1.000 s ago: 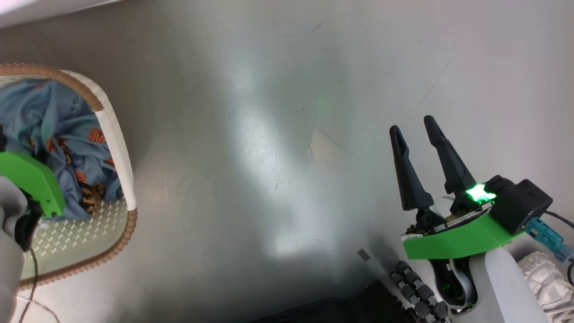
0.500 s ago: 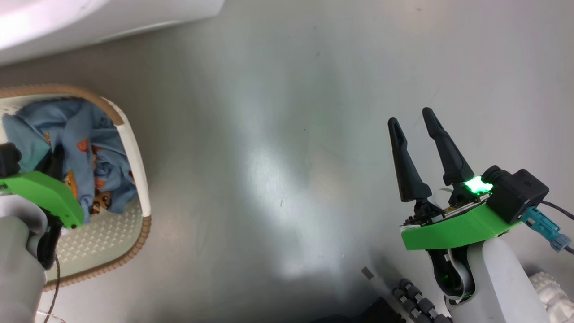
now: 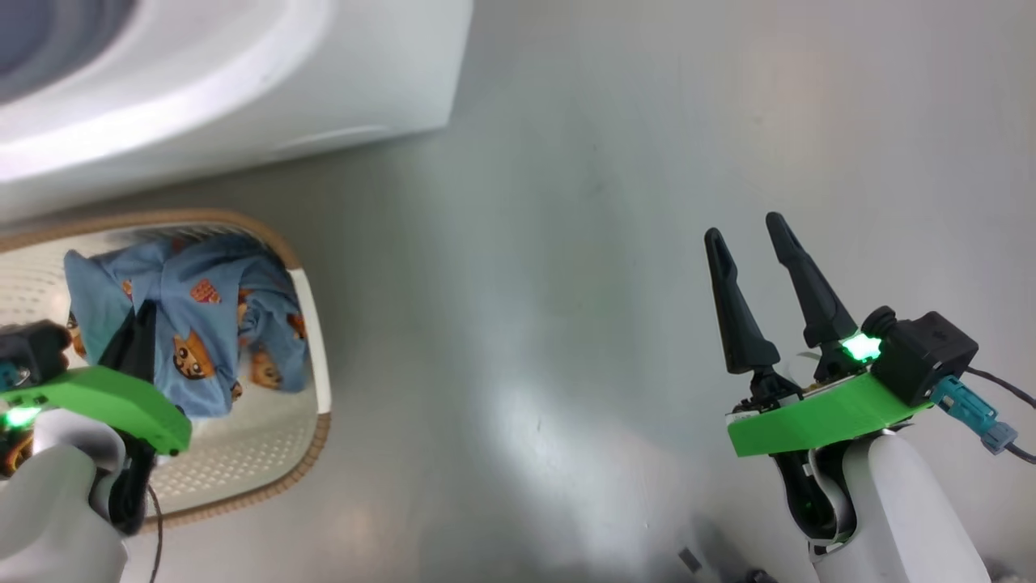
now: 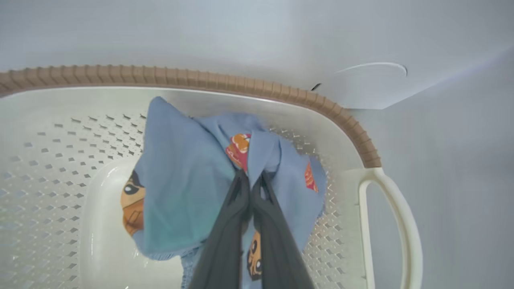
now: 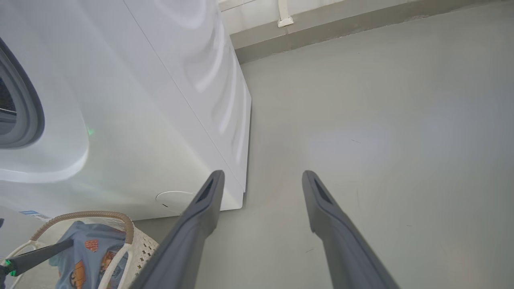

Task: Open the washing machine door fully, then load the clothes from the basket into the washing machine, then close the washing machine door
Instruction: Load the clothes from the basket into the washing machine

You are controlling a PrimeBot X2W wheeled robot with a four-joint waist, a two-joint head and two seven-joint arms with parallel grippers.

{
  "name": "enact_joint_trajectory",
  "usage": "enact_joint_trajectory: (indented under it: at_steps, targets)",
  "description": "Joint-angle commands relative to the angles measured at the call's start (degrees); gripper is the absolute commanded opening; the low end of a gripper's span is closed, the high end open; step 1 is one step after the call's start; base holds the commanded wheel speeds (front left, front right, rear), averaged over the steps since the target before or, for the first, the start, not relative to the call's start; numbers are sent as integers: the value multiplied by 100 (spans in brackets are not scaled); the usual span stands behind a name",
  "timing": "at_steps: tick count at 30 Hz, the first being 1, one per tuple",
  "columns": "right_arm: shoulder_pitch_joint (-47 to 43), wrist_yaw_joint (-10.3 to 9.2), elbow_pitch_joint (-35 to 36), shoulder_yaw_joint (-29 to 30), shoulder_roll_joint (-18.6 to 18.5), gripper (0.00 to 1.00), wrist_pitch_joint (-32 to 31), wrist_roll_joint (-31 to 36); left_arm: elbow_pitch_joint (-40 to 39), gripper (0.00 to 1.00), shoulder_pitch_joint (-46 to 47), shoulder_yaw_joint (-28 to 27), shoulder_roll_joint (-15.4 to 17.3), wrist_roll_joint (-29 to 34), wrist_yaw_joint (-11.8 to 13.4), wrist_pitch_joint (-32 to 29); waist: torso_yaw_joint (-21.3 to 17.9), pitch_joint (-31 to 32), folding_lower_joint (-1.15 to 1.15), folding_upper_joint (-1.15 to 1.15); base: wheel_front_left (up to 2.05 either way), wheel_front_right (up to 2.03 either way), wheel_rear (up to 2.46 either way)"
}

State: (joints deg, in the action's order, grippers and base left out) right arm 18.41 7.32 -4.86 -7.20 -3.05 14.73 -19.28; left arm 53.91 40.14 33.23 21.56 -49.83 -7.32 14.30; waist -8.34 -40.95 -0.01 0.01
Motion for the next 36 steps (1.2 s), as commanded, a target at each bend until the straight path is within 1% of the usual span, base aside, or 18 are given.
enact_joint_trajectory:
  at_steps: [1,3,4,11,19,24,30,36]
  targets:
    - [-251,17,43,-135,17,100,27,96,-298,0,-366,-453,205,172,29,68,285,561,1,-1,0,0,0]
    - [-275,17,-9,-156,17,100,27,97,-551,0,-588,-726,168,346,63,68,333,719,1,-1,0,0,0]
    - [-275,17,-9,-156,17,100,27,97,-551,0,-588,-726,168,346,63,68,333,719,1,-1,0,0,0]
    - [-358,17,-150,-140,17,100,27,144,-1446,0,-1342,-1677,-40,1008,139,69,441,1225,1,-1,0,0,0]
    - [-458,17,-304,-100,17,100,27,277,-2369,0,-2095,-2623,-441,1732,114,69,578,1771,1,-1,0,0,0]
    - [-542,17,-364,-97,17,100,27,290,-2909,0,-2527,-3138,-746,2107,76,70,627,2132,1,-1,0,0,0]
    - [-656,17,-461,-84,17,100,27,325,-3488,0,-2961,-3557,-1103,2495,28,70,682,2557,1,-1,0,0,0]
    - [-947,17,-502,43,17,100,27,438,-4059,0,-3361,-3776,-1399,2829,-1,70,776,3054,1,-1,0,0,0]
